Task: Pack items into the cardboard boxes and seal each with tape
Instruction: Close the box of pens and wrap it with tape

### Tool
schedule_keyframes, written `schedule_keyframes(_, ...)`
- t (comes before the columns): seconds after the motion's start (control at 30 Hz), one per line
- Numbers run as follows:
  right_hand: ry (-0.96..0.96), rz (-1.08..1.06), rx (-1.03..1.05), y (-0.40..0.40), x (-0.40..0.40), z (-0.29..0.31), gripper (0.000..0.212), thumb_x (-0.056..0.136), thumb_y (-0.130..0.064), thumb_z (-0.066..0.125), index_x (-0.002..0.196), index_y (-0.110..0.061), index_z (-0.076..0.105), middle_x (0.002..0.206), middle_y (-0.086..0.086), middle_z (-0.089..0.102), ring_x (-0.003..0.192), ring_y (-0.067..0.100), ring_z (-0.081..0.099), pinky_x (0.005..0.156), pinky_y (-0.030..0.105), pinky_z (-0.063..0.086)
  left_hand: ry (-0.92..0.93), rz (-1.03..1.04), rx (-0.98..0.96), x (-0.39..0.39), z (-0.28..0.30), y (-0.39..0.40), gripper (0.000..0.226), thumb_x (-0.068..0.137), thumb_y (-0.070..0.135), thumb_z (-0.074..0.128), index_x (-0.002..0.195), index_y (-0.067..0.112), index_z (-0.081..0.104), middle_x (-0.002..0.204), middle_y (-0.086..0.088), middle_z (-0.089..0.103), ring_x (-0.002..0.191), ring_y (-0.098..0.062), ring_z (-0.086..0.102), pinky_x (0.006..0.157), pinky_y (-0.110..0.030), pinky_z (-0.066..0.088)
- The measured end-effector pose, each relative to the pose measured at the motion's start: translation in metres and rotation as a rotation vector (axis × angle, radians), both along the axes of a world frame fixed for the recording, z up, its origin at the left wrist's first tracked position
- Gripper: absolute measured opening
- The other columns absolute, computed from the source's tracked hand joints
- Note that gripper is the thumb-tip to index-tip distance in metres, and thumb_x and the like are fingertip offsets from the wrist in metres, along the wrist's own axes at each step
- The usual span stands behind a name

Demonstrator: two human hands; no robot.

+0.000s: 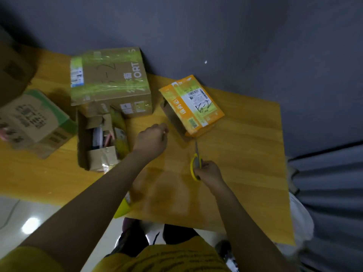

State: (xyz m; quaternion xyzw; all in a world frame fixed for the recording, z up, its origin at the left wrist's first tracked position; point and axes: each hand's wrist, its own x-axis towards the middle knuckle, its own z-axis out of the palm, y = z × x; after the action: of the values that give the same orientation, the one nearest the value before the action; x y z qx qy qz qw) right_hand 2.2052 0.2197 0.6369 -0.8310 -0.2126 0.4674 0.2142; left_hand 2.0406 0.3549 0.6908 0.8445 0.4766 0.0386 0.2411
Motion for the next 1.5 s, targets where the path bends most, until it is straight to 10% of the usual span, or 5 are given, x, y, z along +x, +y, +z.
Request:
schedule_keyframes(0.13,0.059,0.144,0.013,-0.021,-0.058,0.009,0.022,0.09,-0.032,0.064,0.08,-0.015,0.056,0.084,0.008,0.063,0.084,0.024,0.065,0.062,0.036,0.053,-0.005,0.012,0.025,-0.062,0.011,0.005,0.02,0.1,0.024,0.043,0.114,0.016,0.055,0.108,-0.007,0.059,0.091,-0.029,0.059,0.071,-0.037,0.049)
schedule_keyframes(0.37,-0.022,0.48,0.046,-0.007,-0.137,0.039,0.032,0.089,-0.043,0.064,0.076,-0.02,0.047,0.077,-0.002,0.05,0.066,0.009,0.047,0.051,0.022,0.033,0.132,0.047,0.041,-0.172,0.008,-0.005,0.023,0.099,0.029,0.043,0.11,0.012,0.054,0.108,-0.012,0.057,0.106,-0.034,0.052,0.085,-0.042,0.042)
schedule_keyframes(0.67,-0.037,0.82,-0.164,0.028,-0.135,0.041,0.053,0.083,-0.055,0.067,0.062,-0.017,0.036,0.06,0.0,0.028,0.056,0.016,0.033,0.054,0.028,0.03,0.361,-0.038,-0.12,-0.196,-0.014,-0.025,0.078,0.081,0.076,0.042,0.136,0.021,0.044,0.149,-0.005,0.03,0.14,-0.025,0.021,0.115,-0.052,0.008)
schedule_keyframes(0.9,-0.001,1.022,-0.352,0.067,-0.125,0.04,0.057,0.08,-0.068,0.06,0.062,-0.018,0.039,0.063,0.0,0.034,0.059,0.019,0.035,0.065,0.035,0.034,0.468,-0.101,-0.155,-0.196,-0.027,-0.016,0.11,0.066,0.09,0.037,0.147,0.017,0.029,0.156,-0.003,0.02,0.147,-0.022,0.007,0.104,-0.059,-0.026)
schedule_keyframes(1.5,0.177,1.307,-0.469,0.142,-0.125,0.018,0.046,0.09,-0.057,0.055,0.087,-0.011,0.05,0.078,0.01,0.048,0.07,0.023,0.04,0.063,0.032,0.033,0.413,-0.063,-0.158,-0.199,-0.042,-0.017,0.144,0.034,0.099,0.013,0.154,0.019,0.011,0.159,0.003,0.013,0.148,-0.017,-0.003,0.105,-0.061,-0.025)
